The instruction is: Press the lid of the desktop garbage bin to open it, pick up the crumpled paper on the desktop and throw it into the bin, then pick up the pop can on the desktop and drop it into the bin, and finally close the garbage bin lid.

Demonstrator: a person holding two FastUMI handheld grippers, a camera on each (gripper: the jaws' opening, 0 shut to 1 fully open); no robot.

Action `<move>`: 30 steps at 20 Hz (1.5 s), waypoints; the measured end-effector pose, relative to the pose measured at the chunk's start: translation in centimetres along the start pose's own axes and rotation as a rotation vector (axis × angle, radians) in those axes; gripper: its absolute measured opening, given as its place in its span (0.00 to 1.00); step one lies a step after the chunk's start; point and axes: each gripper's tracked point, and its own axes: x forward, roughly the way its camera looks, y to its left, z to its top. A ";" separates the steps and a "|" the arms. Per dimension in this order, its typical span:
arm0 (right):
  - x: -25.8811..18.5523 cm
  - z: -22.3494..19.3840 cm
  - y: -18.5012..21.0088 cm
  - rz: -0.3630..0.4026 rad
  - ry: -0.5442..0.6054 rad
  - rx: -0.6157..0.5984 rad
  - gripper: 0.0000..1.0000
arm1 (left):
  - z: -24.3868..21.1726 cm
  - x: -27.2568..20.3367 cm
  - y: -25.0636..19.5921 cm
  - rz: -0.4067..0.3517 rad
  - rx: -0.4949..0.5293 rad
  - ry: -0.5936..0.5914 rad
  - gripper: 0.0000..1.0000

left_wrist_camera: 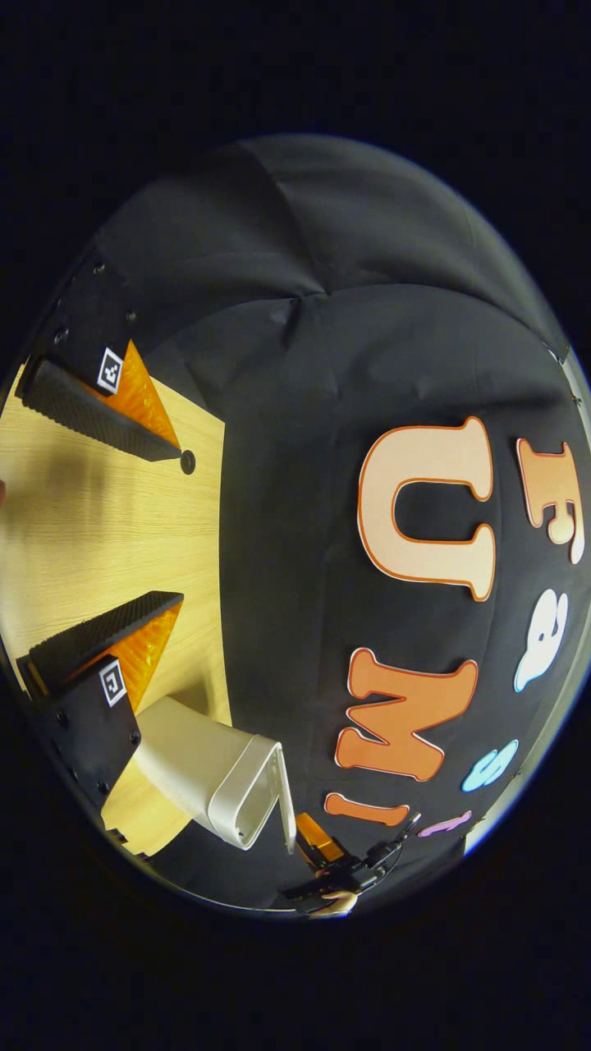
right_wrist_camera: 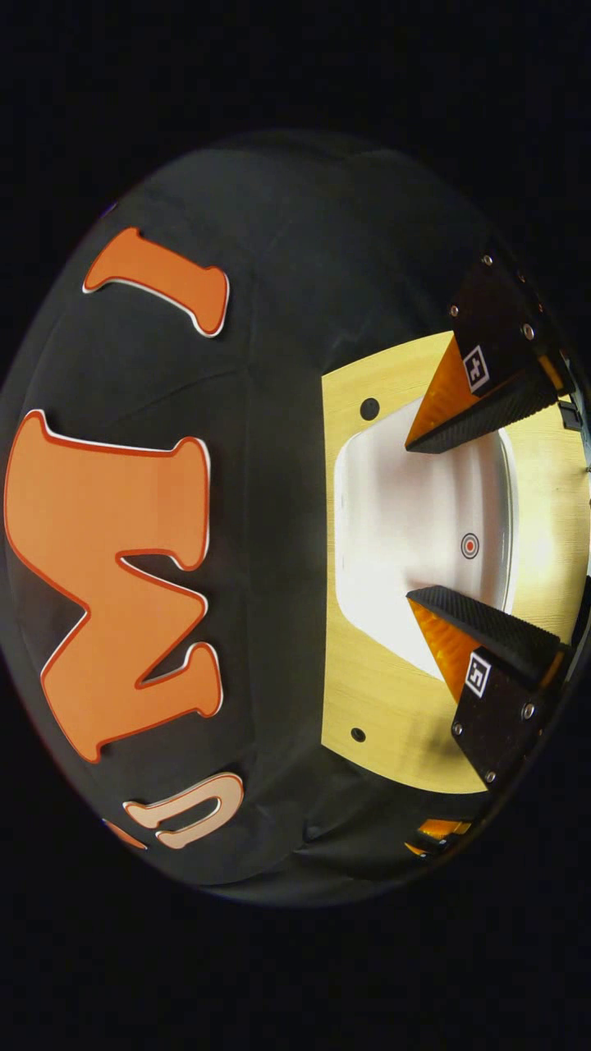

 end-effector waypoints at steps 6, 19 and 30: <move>0.9 -3.9 0.0 -0.009 0.029 0.007 0.99 | -0.1 -0.5 0.2 0.002 0.009 0.001 1.00; 1.6 -5.7 0.1 0.013 -0.069 -0.017 1.00 | -0.3 -0.7 -0.2 -0.022 -0.004 0.007 1.00; 0.3 -4.4 0.0 -0.018 -0.091 0.074 0.98 | 1.8 -1.1 -0.3 0.011 0.037 -0.038 1.00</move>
